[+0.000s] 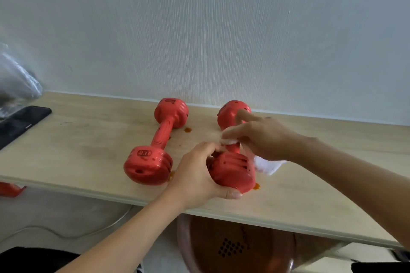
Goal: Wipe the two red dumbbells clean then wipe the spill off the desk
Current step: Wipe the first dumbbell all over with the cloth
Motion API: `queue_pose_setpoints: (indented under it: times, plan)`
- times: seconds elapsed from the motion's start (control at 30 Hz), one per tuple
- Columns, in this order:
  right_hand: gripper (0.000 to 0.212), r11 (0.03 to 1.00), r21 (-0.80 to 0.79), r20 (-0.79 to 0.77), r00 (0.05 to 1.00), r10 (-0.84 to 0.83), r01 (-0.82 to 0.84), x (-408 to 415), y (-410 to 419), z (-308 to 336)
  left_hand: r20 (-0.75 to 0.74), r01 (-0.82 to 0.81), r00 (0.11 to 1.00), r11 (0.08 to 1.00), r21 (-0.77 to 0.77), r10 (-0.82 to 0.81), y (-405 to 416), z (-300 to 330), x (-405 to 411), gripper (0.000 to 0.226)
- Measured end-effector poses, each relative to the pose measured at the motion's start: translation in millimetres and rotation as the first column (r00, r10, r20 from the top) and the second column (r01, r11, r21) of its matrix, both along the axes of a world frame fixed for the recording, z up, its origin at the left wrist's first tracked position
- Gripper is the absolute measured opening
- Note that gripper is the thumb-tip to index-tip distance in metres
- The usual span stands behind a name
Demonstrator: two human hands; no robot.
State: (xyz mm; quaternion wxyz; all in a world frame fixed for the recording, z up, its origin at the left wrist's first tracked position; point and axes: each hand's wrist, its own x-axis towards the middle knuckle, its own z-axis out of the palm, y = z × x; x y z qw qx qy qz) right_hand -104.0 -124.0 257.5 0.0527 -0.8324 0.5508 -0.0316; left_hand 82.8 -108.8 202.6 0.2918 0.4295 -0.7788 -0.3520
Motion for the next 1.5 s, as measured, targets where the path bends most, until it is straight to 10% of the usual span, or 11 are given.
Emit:
queue_pose_setpoints:
  times: [0.83,1.1,1.5]
  plan:
    - [0.026,0.977,-0.095,0.046,0.981,-0.187,0.19,1,-18,-4,0.025,0.035,0.999,0.998,0.057,-0.037,1,4,5,0.065]
    - [0.031,0.983,-0.05,0.066,0.982,-0.175,0.178,-5,-18,-6,0.492,0.203,0.865,0.966,-0.163,-0.099,6,38,-11,0.073]
    - [0.041,0.989,0.088,0.104,0.989,0.106,-0.115,-5,14,1,0.226,0.126,0.969,0.986,-0.109,-0.099,-1,23,9,0.071]
